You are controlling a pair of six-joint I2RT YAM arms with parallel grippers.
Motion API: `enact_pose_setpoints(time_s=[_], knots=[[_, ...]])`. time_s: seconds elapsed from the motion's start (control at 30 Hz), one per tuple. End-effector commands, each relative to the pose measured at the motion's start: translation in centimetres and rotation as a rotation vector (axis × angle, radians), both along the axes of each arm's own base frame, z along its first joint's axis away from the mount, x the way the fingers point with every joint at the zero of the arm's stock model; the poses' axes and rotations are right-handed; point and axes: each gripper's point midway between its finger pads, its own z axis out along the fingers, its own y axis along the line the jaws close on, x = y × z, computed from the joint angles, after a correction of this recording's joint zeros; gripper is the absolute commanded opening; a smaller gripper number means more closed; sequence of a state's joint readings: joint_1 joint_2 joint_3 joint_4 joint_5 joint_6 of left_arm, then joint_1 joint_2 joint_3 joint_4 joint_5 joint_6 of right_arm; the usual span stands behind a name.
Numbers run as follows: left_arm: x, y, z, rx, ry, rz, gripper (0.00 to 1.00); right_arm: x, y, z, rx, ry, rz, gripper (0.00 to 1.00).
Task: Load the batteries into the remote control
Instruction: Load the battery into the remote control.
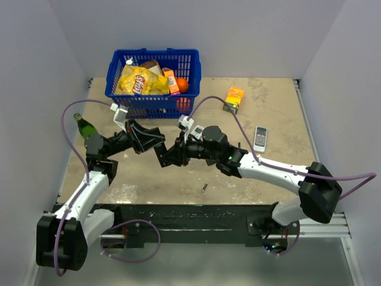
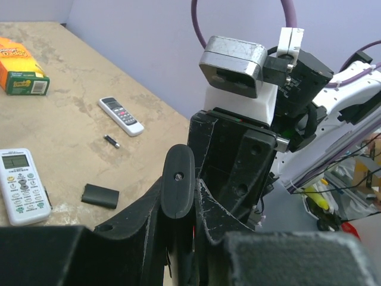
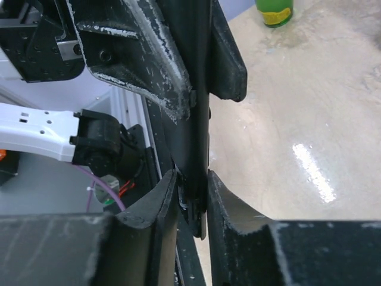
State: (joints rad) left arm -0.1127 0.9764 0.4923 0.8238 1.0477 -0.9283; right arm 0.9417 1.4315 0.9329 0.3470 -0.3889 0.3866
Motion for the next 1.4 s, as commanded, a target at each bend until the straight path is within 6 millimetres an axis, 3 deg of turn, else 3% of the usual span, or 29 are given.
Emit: enact_pose_setpoints(time_s=[0.0, 0.13, 0.33, 0.43, 0.47, 0.57, 0.83, 1.0, 1.07, 1.13, 1.17, 1.37], knots=[[-1.2, -0.3, 1.8, -0.015, -0.094, -0.036, 0.00, 0.3, 0.6, 2.1, 0.068, -0.030, 0.017, 0.14], [-1.4, -0.4, 1.9, -0.017, -0.100, -0.043, 0.00, 0.5, 0.9, 1.0, 0.044, -0.013, 0.020, 0.01], [-1.4, -0.4, 1.9, -0.021, -0.099, -0.040, 0.00, 0.7, 1.1, 0.1, 0.024, 0.002, 0.019, 0.00], [-1.3, -0.4, 1.7, -0.020, -0.094, -0.038, 0.00, 0.6, 1.1, 0.5, 0.032, -0.002, 0.022, 0.10], [-1.2, -0.3, 1.7, -0.021, -0.093, -0.035, 0.00, 0.6, 1.1, 0.7, 0.035, -0.002, 0.021, 0.23], [-0.8, -0.3, 1.3, -0.012, -0.079, -0.016, 0.00, 0.6, 1.0, 1.5, 0.045, -0.016, 0.016, 0.42], [0.9, 0.2, 0.4, 0.049, -0.052, 0.068, 0.00, 0.8, -0.9, 4.1, 0.039, -0.076, -0.046, 0.69], [2.7, 1.0, -0.8, 0.122, -0.014, 0.167, 0.00, 1.2, -3.5, 5.4, -0.009, -0.123, -0.141, 0.81], [3.7, 1.6, -1.9, 0.166, 0.023, 0.233, 0.00, 2.0, -4.9, 4.6, -0.065, -0.113, -0.218, 0.82], [4.3, 2.1, -1.8, 0.190, 0.027, 0.273, 0.00, 2.4, -6.3, 4.4, -0.093, -0.100, -0.286, 0.84], [4.7, 2.5, -2.2, 0.214, 0.040, 0.309, 0.00, 3.0, -7.5, 3.4, -0.141, -0.081, -0.355, 0.85], [5.0, 3.1, -2.4, 0.241, 0.052, 0.350, 0.00, 2.9, -12.3, -0.1, -0.256, 0.044, -0.552, 0.98]])
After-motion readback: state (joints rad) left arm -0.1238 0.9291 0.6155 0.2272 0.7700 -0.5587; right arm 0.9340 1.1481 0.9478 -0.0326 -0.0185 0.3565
